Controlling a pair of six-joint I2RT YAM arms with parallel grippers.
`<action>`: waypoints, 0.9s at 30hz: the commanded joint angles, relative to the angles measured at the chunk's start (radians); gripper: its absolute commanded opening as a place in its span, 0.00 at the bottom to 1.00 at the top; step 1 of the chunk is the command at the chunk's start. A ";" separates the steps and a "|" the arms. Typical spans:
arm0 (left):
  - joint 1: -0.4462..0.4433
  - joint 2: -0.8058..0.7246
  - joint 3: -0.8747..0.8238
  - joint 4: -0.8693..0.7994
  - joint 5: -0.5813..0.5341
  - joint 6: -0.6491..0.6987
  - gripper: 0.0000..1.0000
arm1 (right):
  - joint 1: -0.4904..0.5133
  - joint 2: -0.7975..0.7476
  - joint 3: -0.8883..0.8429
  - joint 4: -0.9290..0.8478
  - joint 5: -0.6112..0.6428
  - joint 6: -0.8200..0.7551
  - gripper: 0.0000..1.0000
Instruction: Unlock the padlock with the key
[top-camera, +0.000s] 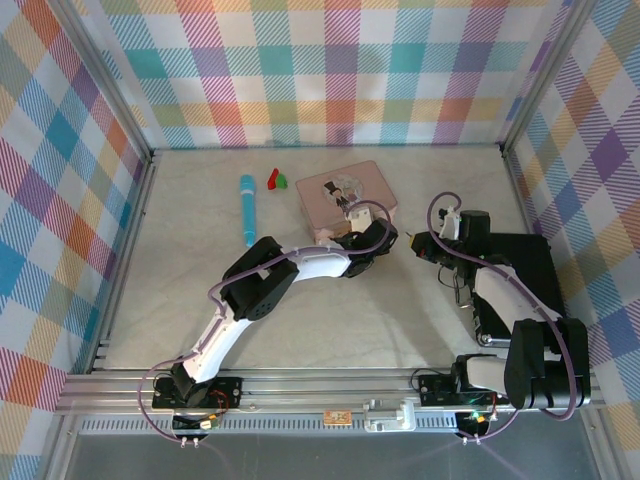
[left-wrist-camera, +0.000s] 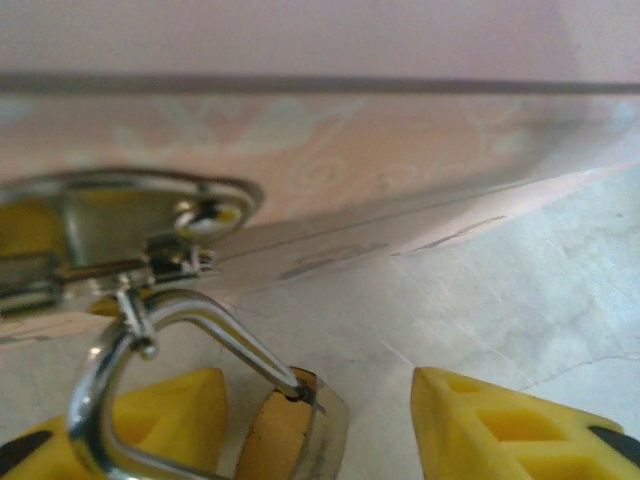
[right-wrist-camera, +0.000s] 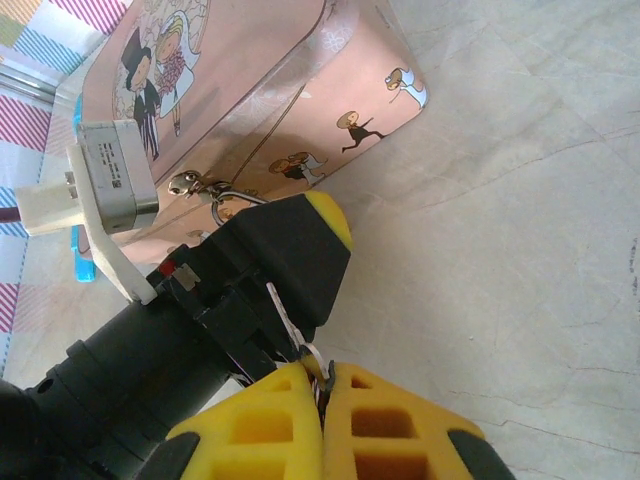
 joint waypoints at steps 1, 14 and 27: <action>0.018 0.054 -0.006 -0.059 0.007 0.003 0.42 | -0.009 -0.013 -0.012 0.025 -0.030 0.007 0.00; 0.054 -0.087 -0.178 0.148 0.136 -0.046 0.00 | -0.013 0.036 -0.057 0.066 -0.104 0.064 0.00; 0.125 -0.318 -0.484 0.654 0.433 -0.251 0.00 | -0.009 0.177 -0.158 0.435 -0.375 0.312 0.00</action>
